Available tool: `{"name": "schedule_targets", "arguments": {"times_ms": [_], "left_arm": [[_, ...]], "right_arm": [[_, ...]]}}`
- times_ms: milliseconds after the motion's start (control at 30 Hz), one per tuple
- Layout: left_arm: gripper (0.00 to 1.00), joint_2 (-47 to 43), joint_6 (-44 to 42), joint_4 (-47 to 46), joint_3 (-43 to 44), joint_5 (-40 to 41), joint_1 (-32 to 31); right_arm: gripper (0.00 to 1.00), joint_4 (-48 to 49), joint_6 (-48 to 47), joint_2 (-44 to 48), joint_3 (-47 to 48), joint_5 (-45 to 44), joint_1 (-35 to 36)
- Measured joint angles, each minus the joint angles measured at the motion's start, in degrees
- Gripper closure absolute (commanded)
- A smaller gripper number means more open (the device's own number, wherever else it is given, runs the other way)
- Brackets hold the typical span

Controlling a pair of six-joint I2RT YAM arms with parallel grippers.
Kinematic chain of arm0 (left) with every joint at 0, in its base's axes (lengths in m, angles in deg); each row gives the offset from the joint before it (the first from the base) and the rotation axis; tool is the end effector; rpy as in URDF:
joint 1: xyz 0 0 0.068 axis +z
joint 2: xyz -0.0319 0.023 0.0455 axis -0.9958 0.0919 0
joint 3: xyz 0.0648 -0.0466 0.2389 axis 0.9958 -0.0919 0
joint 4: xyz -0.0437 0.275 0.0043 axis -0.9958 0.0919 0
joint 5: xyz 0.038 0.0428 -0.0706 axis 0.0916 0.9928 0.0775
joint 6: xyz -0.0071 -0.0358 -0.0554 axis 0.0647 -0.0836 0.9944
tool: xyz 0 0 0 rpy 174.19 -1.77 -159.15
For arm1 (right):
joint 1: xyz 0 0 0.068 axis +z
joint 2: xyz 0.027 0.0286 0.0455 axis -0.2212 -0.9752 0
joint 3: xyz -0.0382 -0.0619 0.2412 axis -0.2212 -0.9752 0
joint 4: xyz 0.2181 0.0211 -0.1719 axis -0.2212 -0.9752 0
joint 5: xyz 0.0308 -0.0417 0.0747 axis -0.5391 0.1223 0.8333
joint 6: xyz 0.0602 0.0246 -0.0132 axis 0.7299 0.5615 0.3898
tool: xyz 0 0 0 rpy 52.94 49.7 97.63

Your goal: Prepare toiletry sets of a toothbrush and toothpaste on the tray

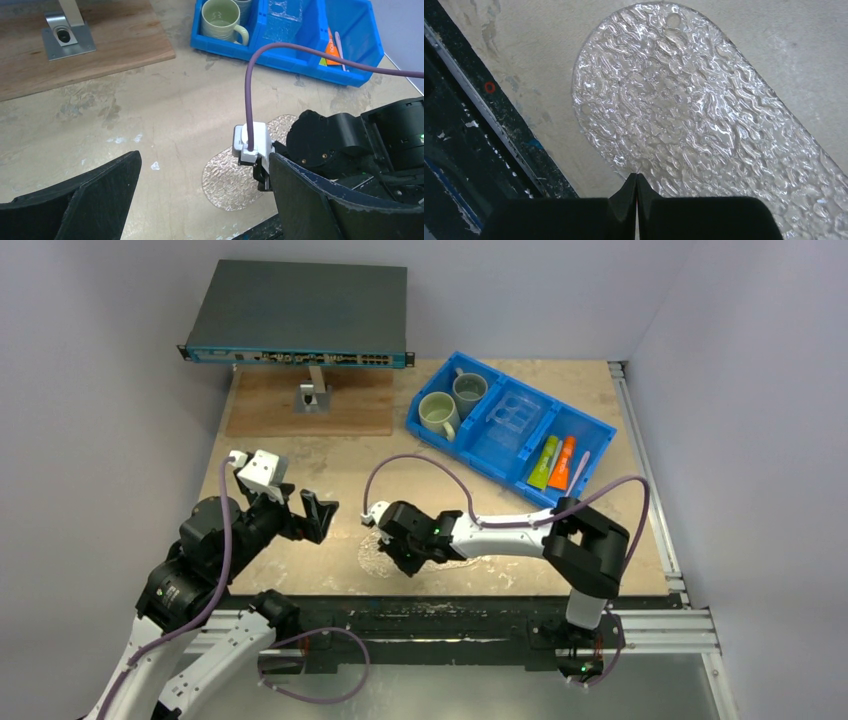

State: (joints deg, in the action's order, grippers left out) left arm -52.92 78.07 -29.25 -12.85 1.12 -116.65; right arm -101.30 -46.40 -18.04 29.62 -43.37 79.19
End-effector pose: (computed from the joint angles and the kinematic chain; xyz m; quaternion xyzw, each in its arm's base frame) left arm 0.1128 -0.0647 0.3670 0.0977 0.7935 -0.1998 0.5664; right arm 0.1510 0.3500 0.1184 -0.4348 0.8521 0.1972 0.2145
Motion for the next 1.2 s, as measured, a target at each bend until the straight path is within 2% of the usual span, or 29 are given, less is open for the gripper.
{"name": "schedule_targets", "arguments": {"times_ms": [400, 700, 1200], "left_arm": [[0.00, 0.0, 0.0, 0.0, 0.0, 0.2, 0.0], [0.00, 0.0, 0.0, 0.0, 0.0, 0.1, 0.0], [0.00, 0.0, 0.0, 0.0, 0.0, 0.1, 0.0]], "right_arm": [[1.00, -3.7, 8.2, 5.1, 1.0, -12.9, -1.8], [1.00, -4.3, 10.0, 4.2, 2.8, -16.2, -11.8], [1.00, -4.3, 10.3, 0.0, 3.3, -17.3, -16.8]]}}
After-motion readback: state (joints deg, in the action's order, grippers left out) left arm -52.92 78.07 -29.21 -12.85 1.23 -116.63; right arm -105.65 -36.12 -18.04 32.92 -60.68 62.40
